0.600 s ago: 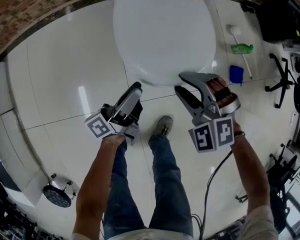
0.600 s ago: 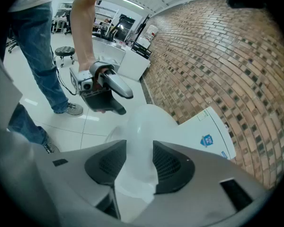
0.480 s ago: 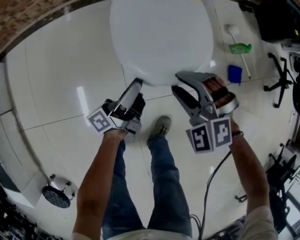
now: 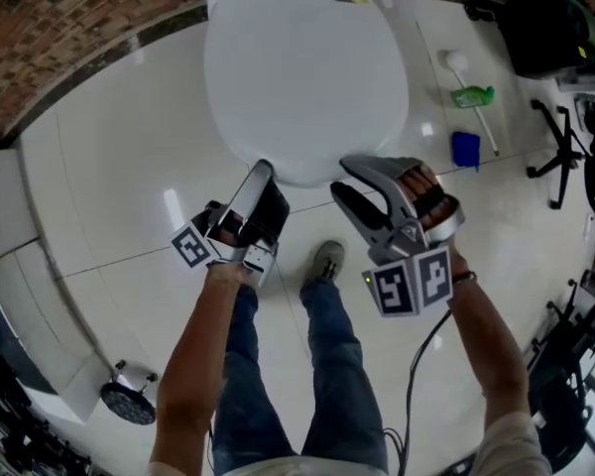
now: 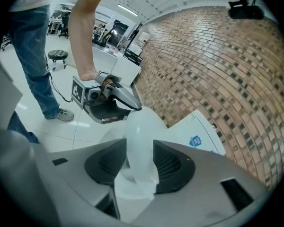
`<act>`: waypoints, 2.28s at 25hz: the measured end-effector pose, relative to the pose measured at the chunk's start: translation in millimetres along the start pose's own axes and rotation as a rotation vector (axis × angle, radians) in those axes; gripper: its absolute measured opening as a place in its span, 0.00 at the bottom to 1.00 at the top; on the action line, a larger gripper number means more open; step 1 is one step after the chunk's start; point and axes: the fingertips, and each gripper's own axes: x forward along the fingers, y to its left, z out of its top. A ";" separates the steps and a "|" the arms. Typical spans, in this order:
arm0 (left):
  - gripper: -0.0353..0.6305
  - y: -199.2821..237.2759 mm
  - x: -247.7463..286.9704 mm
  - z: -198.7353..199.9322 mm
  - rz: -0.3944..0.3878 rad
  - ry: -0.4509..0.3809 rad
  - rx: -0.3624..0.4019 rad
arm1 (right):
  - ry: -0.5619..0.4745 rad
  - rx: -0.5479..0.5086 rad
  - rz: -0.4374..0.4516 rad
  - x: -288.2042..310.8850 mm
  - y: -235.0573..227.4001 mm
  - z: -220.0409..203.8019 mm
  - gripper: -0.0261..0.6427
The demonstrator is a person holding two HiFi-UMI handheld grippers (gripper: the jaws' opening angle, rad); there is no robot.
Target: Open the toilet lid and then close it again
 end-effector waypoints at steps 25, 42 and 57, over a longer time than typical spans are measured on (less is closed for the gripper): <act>0.14 -102.9 348.0 276.8 -0.047 -0.198 0.113 | 0.065 0.661 -0.308 -167.1 -78.8 -45.5 0.31; 0.20 -104.6 355.3 278.2 0.010 -0.066 0.233 | -0.335 1.138 -0.671 -183.4 -160.5 -2.2 0.31; 0.20 -357.0 146.0 11.3 0.119 0.545 1.615 | -0.352 0.865 -0.256 -189.7 -219.0 154.9 0.31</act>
